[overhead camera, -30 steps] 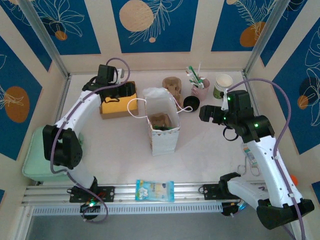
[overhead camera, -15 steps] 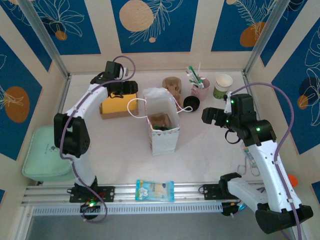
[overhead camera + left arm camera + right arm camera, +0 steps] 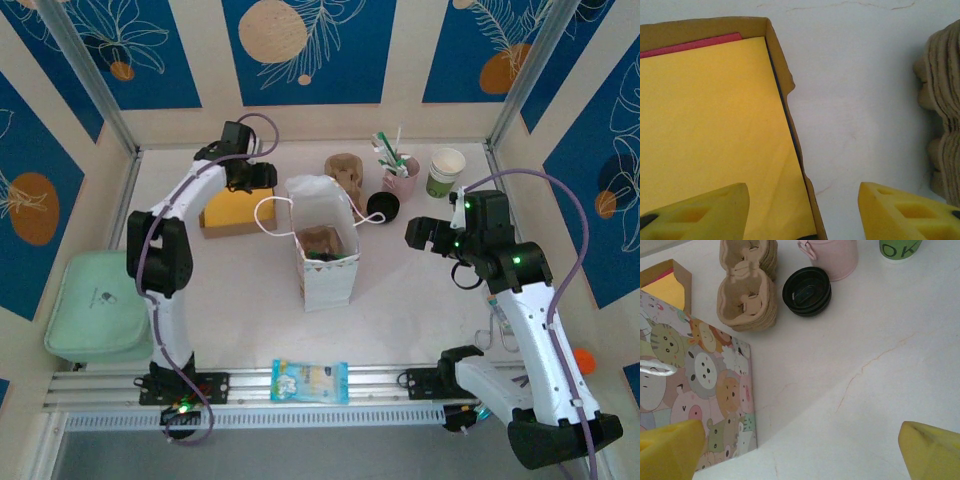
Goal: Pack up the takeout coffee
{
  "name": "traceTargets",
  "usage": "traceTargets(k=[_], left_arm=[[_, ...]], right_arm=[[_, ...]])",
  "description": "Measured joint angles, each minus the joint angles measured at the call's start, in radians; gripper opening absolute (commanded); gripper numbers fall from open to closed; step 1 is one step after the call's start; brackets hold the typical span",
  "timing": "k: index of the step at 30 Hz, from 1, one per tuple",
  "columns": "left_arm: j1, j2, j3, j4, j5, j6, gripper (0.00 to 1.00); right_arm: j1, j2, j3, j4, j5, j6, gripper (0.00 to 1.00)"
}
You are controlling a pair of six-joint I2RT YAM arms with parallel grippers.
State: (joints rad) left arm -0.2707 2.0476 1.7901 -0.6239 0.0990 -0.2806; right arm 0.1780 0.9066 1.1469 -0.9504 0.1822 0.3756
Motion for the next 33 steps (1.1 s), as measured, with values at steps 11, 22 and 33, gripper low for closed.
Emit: traceTargets(k=[11, 22, 33], left_arm=[[0.0, 0.115, 0.095, -0.039, -0.021, 0.011, 0.5], [-0.001, 0.22, 0.166, -0.077, -0.068, 0.029, 0.49], [-0.001, 0.301, 0.183, -0.091, -0.086, 0.032, 0.33]], right_arm=[[-0.011, -0.007, -0.017, 0.001, -0.008, 0.0, 0.98], [-0.019, -0.007, -0.017, 0.001, -0.023, 0.0, 0.97], [-0.023, -0.006, -0.017, 0.0, -0.03, 0.0, 0.97]])
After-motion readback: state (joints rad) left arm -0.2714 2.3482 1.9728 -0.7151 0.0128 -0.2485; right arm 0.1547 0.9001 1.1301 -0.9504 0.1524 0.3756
